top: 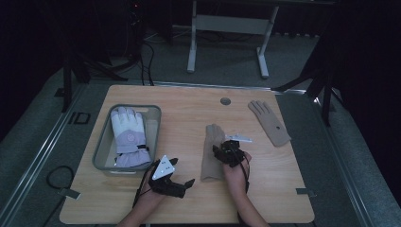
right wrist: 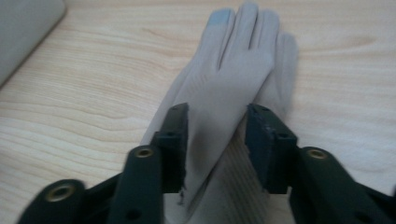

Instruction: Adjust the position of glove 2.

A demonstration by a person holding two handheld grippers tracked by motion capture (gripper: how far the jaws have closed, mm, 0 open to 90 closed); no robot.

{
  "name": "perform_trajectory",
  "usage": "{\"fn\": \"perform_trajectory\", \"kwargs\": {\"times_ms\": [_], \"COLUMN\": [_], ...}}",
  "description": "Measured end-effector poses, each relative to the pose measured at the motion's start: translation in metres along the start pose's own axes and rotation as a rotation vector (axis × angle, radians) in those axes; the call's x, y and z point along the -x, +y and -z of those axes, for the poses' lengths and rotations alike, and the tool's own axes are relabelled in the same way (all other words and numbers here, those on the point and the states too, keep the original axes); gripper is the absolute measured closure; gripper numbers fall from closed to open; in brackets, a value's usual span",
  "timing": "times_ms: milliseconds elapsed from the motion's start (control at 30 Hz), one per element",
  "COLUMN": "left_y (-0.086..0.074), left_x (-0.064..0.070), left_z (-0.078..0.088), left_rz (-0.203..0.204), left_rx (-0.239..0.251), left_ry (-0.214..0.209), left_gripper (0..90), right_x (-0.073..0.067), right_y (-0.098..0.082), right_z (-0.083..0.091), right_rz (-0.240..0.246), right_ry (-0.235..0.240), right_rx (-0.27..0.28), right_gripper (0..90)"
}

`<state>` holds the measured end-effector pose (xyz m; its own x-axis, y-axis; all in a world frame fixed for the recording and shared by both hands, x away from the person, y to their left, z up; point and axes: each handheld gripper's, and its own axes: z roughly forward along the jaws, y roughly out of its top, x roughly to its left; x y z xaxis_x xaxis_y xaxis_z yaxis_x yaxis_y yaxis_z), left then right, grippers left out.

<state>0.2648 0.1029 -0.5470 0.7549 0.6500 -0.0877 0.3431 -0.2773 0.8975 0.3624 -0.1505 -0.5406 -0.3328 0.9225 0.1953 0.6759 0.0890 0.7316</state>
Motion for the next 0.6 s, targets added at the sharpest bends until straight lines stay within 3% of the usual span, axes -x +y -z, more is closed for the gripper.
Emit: {"fn": "perform_trajectory", "kwargs": {"times_ms": [167, 333, 467, 600], "left_y": [0.000, -0.001, -0.001, -0.001], "left_x": [0.000, 0.000, 0.000, 0.000], "left_z": [0.000, 0.000, 0.000, 0.000], "left_rz": [0.001, -0.002, 0.001, 0.001], "left_rx": [-0.001, 0.003, 0.006, 0.008], "left_ry": [-0.004, -0.008, -0.010, -0.009], "left_gripper": [1.5, 1.5, 1.6, 1.5], "right_x": [0.010, 0.024, 0.050, 0.078], "right_y": [0.011, 0.019, 0.029, 0.037], "right_z": [0.011, 0.022, 0.039, 0.053], "right_rz": [0.038, 0.085, 0.135, 0.184], "right_ry": [0.028, 0.022, 0.036, -0.019], "right_rx": [-0.012, 0.018, 0.067, 0.111], "right_gripper": [47.5, 51.8, 53.3, 53.6]}}
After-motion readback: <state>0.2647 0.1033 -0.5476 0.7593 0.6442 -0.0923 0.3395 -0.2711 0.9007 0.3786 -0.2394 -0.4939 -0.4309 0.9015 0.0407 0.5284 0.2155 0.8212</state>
